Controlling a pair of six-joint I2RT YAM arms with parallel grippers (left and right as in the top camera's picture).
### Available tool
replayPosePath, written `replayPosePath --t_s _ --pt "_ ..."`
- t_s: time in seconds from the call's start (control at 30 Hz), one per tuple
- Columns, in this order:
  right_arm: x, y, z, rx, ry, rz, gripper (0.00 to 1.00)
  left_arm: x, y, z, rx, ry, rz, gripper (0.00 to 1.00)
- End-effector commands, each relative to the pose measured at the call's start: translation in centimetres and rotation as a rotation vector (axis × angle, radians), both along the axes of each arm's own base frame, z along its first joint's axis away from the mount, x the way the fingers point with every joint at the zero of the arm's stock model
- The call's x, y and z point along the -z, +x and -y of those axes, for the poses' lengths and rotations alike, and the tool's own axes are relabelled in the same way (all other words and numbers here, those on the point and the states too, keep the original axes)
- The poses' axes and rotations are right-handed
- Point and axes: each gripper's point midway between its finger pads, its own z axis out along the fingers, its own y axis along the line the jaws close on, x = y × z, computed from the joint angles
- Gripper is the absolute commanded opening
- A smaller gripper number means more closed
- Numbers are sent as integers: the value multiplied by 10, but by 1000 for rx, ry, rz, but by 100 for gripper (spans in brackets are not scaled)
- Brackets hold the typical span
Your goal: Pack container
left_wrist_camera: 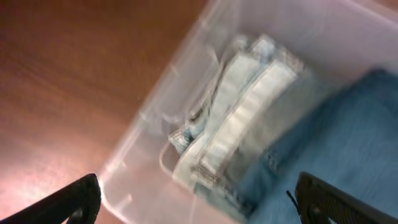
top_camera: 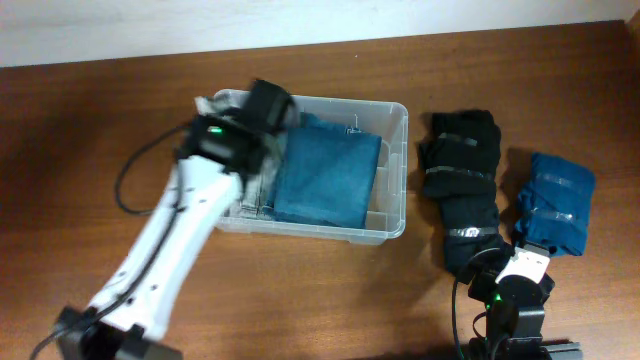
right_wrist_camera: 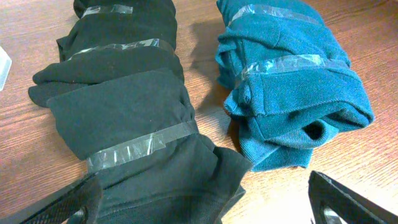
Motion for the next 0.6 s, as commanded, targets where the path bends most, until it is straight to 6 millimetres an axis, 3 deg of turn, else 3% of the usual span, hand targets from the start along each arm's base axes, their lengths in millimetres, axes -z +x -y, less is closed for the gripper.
replayPosePath --t_s 0.0,0.17,0.33,0.47,0.57 --pt "2 -1 2 17 5 5 98 -23 4 -12 57 -25 37 99" --pt "2 -1 2 16 4 5 98 -36 7 -65 -67 -29 67 99" --pt "2 -1 2 17 5 5 98 -70 -2 -126 -132 -25 135 99" --pt "2 -1 2 17 5 5 98 -114 -29 -168 -190 4 232 99" --pt "2 -1 2 17 5 5 98 -144 -55 -188 -255 11 321 99"
